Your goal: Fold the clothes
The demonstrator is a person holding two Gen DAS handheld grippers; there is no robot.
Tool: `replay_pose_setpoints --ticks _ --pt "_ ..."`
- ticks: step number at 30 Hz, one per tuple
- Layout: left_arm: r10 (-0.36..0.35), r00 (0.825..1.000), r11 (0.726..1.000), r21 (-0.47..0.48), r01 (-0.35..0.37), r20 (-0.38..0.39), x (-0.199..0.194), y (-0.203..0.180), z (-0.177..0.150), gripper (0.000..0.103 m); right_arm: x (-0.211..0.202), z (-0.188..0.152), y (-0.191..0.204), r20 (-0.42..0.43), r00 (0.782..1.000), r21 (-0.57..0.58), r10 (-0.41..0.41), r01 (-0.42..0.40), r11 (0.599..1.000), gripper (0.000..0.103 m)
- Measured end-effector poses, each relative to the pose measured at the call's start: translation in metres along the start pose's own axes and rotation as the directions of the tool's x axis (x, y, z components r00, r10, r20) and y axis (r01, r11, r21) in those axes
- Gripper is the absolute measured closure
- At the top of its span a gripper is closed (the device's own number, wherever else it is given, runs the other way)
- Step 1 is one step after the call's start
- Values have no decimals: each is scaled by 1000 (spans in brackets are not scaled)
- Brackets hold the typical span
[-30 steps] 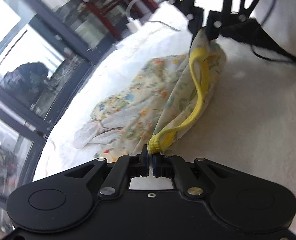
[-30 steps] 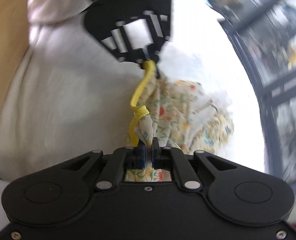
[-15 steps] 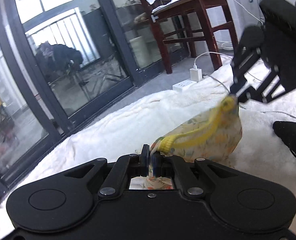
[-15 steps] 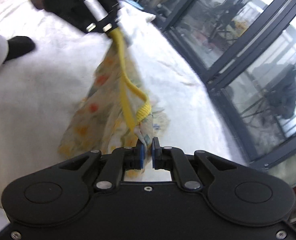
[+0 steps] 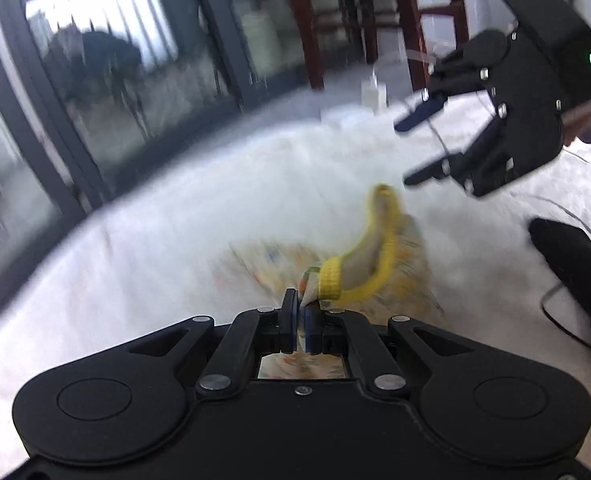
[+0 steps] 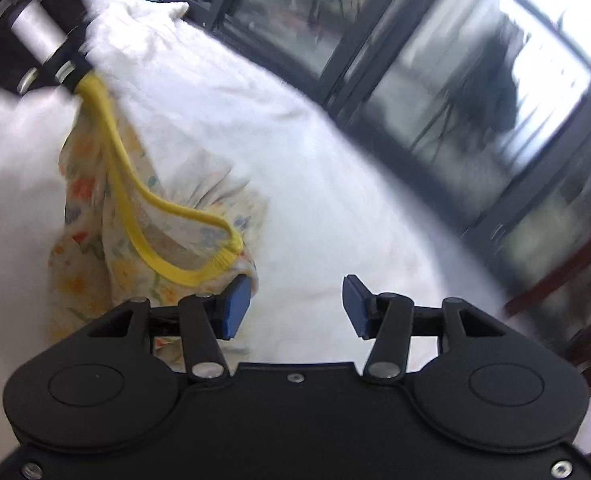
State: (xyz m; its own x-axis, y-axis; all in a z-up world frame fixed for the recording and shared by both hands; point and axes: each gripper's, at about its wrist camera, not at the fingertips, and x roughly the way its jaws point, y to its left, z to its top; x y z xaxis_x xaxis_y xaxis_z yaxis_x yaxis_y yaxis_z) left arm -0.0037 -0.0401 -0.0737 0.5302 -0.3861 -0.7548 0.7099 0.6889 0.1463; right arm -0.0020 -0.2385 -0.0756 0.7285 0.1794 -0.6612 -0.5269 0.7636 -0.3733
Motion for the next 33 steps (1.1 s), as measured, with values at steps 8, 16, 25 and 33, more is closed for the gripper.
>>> replay_pose_setpoints --ticks 8,16,25,33 --pt "6 987 995 -94 -21 -158 28 -21 -59 99 36 -23 48 -36 997 -261 61 -69 963 28" --pt "126 983 990 81 -116 -132 22 -42 -58 99 20 -8 84 -6 978 -868 208 -108 484 28" --pt "176 976 966 212 -147 -126 25 -59 -66 99 65 46 85 -298 915 -899 273 -365 241 28" --pt "197 973 955 249 -162 -121 26 -61 -69 99 73 94 79 -506 795 -780 335 -587 215 28"
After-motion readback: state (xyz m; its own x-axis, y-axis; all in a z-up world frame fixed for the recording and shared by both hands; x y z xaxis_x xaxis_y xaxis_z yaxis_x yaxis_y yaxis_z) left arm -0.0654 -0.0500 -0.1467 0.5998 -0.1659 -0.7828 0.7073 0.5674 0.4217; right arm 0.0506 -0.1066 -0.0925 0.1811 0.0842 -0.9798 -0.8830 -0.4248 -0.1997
